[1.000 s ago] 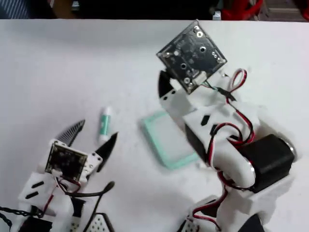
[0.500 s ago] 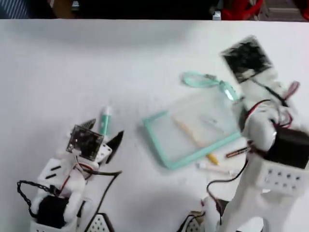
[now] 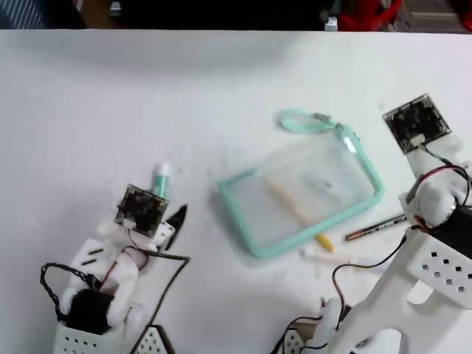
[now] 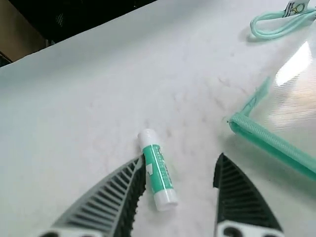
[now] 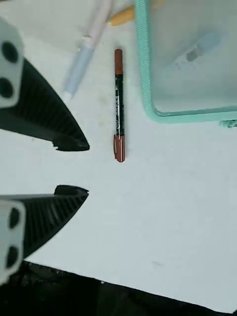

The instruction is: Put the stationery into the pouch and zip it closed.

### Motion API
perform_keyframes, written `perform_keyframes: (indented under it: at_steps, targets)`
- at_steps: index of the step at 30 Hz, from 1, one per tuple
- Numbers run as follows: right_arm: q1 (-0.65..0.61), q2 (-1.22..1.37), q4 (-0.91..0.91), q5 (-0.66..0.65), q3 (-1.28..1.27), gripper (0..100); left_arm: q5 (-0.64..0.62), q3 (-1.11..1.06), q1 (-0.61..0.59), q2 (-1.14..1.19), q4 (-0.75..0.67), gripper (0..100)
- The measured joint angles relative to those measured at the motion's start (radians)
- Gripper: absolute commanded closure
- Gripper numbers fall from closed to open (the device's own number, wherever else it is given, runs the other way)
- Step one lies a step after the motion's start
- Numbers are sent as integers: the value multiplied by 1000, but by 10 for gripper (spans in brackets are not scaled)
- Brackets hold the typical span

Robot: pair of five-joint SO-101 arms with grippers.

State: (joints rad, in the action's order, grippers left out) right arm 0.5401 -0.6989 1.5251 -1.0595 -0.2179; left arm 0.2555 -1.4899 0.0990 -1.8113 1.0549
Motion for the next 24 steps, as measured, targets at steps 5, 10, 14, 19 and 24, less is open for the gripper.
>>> perform_keyframes:
  at_steps: [5, 10, 14, 19, 24]
  targets:
    - [69, 40, 0, -141, -6, 865, 0, -3, -2, 0, -3, 797]
    - [103, 55, 0, -161, -6, 865, 0, -3, -2, 0, -3, 797]
    - [112, 55, 5, -258, -6, 865, 0, -12, -2, 2, -3, 797]
    - [112, 58, 11, -290, -6, 865, 0, -15, -2, 0, -3, 800]
    - [110, 58, 121, -290, -6, 865, 18, -21, -2, -3, -3, 801]
